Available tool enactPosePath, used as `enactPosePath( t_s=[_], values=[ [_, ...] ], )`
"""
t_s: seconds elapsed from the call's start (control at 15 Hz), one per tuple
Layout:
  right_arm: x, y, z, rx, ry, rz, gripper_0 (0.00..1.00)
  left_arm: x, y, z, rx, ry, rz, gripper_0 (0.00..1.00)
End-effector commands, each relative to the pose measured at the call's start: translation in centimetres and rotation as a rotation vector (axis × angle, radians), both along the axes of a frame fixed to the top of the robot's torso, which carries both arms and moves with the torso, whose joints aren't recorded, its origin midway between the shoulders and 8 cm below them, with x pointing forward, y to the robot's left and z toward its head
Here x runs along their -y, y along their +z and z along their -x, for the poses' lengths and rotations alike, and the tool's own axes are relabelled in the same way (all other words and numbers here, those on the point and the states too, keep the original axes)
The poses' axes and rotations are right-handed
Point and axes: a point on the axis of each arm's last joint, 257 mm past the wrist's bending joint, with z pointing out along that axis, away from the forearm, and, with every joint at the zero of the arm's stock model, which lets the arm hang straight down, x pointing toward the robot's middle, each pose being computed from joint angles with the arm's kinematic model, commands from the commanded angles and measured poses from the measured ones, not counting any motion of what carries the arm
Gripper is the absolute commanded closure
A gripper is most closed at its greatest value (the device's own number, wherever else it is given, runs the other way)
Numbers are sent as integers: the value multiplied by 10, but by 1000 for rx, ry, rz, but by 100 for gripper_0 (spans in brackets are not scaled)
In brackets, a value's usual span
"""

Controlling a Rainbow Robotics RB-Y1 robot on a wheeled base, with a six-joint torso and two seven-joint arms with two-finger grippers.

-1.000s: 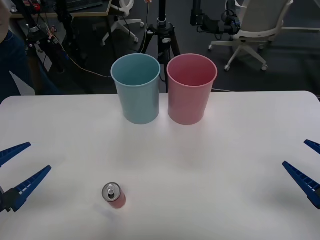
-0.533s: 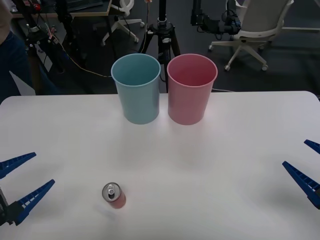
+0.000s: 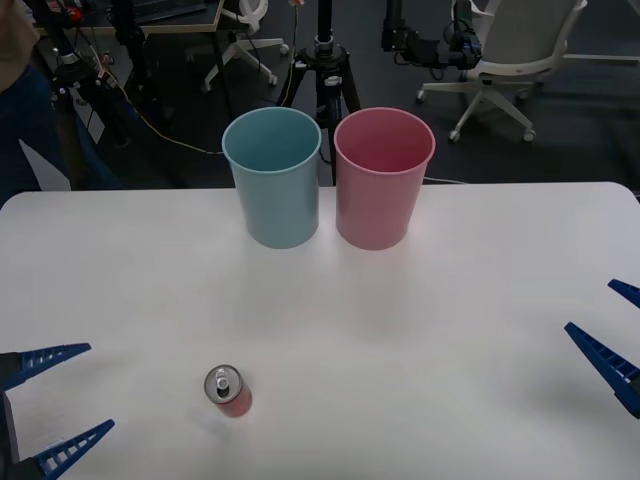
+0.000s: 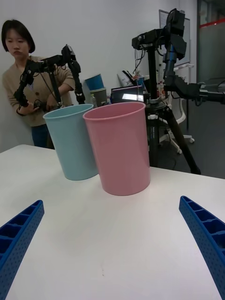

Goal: Grasp the object on the table and drop it into the matching bin: aluminum can to the light blue bin, PET bottle to the pink bin.

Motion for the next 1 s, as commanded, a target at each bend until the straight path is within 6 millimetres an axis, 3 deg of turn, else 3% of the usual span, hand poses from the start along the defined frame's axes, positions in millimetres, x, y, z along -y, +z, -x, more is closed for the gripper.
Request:
enactPosePath(
  t_s=[0.07,0.53,1.0],
  values=[
    [0,0,0,0,0,0,0,8,-13,1,23,-35,-37,0],
    [0,0,0,0,0,0,0,24,-50,-13,51,-82,-69,0],
    [0,0,0,0,0,0,0,50,-68,-26,100,-60,-76,0]
  ],
)
